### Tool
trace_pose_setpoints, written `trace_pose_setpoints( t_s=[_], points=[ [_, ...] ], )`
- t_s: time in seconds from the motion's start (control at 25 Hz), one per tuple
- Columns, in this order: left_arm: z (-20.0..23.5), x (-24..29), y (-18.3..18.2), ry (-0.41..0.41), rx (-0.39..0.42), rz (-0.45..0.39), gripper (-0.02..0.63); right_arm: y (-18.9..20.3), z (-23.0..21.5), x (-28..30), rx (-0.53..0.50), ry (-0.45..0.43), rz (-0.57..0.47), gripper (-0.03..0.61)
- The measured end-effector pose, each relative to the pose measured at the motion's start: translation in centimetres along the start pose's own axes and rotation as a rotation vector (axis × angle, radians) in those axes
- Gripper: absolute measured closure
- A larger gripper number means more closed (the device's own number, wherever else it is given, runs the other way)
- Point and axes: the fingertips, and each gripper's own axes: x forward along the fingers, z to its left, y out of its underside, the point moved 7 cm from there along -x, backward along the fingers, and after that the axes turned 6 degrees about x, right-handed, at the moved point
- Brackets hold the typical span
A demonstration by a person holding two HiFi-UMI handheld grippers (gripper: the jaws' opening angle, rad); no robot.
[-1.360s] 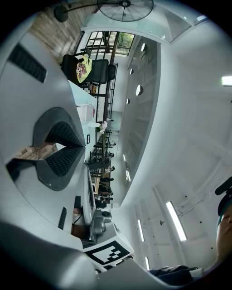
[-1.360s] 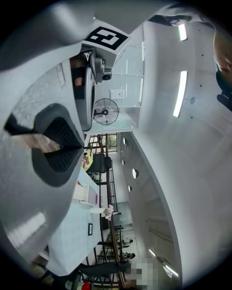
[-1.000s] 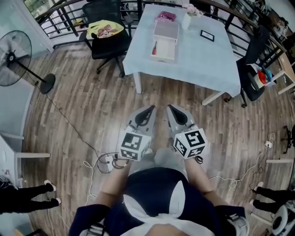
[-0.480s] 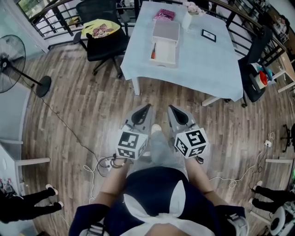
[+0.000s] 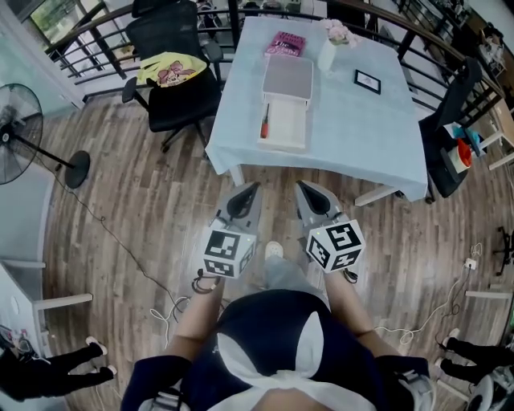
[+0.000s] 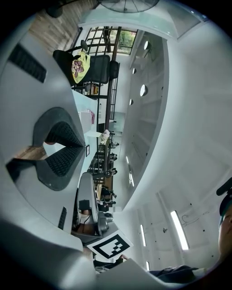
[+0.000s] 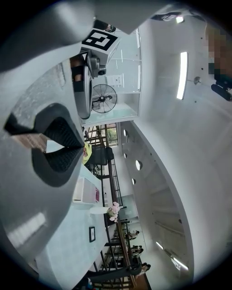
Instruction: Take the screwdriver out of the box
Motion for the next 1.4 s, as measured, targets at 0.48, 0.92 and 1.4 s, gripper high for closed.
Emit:
trace_pose_setpoints(
  t_s=[0.48,0.92,1.4],
  points=[
    [5.2,8.2,-0.8,-0.075,-0.022,0.020,0.597,-2.5,-7.7,7.6,0.027,-0.027,0.038,0.579],
    [11.6,13.4,0.4,-0.085,-0.056,0.062,0.597,-2.0,-11.1,14.9,0.085,-0.024,0.125,0.578],
    [21.2,21.4,-0.6,-0.031,-0.045,0.101,0.597,-2.6,-14.6,24.6,0.163,0.006,0.235,0.520]
  ],
)
